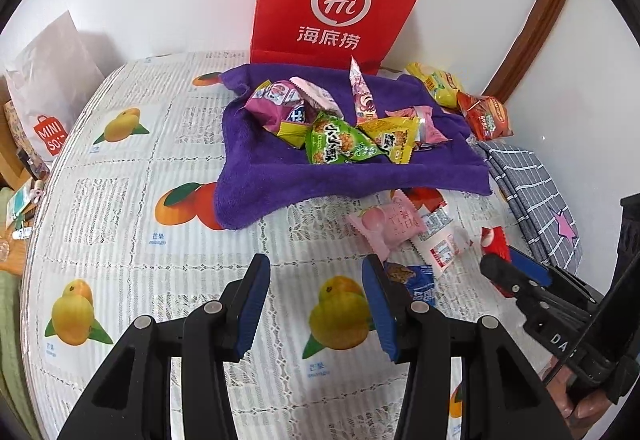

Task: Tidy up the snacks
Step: 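Grasp the red packet on the bed with the right tool, then grasp the pink wrapper with the left tool while right tool holds red packet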

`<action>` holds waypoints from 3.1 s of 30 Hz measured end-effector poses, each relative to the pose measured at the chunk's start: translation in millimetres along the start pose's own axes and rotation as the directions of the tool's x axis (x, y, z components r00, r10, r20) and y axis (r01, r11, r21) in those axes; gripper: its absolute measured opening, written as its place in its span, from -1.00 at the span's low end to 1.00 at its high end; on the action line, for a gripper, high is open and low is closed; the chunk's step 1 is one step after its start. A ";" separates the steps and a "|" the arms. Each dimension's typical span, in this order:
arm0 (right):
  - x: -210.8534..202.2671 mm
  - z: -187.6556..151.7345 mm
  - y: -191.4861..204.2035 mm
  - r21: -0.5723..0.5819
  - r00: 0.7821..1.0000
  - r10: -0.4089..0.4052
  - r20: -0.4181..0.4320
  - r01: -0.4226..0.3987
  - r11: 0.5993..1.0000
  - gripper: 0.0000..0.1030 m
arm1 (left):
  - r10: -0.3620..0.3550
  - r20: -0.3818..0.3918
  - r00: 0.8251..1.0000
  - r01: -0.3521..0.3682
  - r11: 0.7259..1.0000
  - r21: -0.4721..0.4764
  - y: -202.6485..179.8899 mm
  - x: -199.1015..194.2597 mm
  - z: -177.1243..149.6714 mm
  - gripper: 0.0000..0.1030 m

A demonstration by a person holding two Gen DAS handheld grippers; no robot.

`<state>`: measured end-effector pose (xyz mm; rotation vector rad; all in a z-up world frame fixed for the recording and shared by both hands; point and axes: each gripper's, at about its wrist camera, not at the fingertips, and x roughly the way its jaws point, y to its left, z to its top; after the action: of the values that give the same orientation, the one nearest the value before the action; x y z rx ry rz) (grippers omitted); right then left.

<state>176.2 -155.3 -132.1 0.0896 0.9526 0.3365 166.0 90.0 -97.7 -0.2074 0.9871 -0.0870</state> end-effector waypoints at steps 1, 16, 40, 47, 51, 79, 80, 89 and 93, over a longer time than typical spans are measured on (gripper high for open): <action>-2.6 -1.1 -3.3 0.006 1.000 -0.005 0.005 0.005 1.000 -0.19 | -0.001 0.000 1.000 0.001 1.000 0.004 -2.7 -0.5 -0.5 -0.12; -14.5 -12.6 -63.3 0.069 0.997 -0.070 0.039 0.067 0.995 -0.19 | -0.013 -0.057 0.998 0.014 1.000 0.012 -42.2 41.7 1.6 -0.08; 2.7 -6.6 -75.7 0.011 1.000 0.005 0.026 -0.005 1.000 -0.19 | 0.016 -0.071 0.997 -0.011 0.998 0.066 -84.0 124.8 22.3 0.24; 5.2 -13.8 -80.3 0.017 1.000 0.004 0.003 -0.005 1.000 -0.19 | -0.002 -0.052 0.999 0.008 0.993 0.115 -84.9 115.9 14.8 -0.49; -1.1 -17.9 -85.2 0.036 1.000 0.008 0.005 -0.008 0.999 -0.19 | 0.021 -0.072 0.997 -0.011 0.991 0.132 -84.6 112.9 9.8 -0.84; 0.4 -20.6 -107.3 0.080 1.000 0.011 -0.016 -0.010 0.997 -0.19 | 0.042 -0.054 0.998 -0.023 0.947 0.321 -113.7 124.7 2.0 0.04; 0.8 -20.2 -106.2 0.080 1.000 0.010 -0.017 -0.009 0.997 -0.19 | 0.068 -0.040 0.997 -0.051 0.943 0.328 -114.6 126.4 1.5 -0.09; -16.3 -10.8 -94.3 0.050 1.000 -0.013 0.002 0.013 0.999 -0.19 | 0.022 -0.018 1.000 -0.015 0.957 0.291 -108.8 106.4 15.5 -0.39; -27.5 0.6 -87.9 0.052 1.000 -0.005 0.025 0.004 0.999 -0.19 | -0.014 -0.012 1.000 0.017 0.967 0.255 -103.5 82.7 20.7 -0.50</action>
<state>183.4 -247.0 -129.7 0.1388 0.9371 0.3060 230.9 -22.1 -132.3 0.0221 0.9742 -0.2285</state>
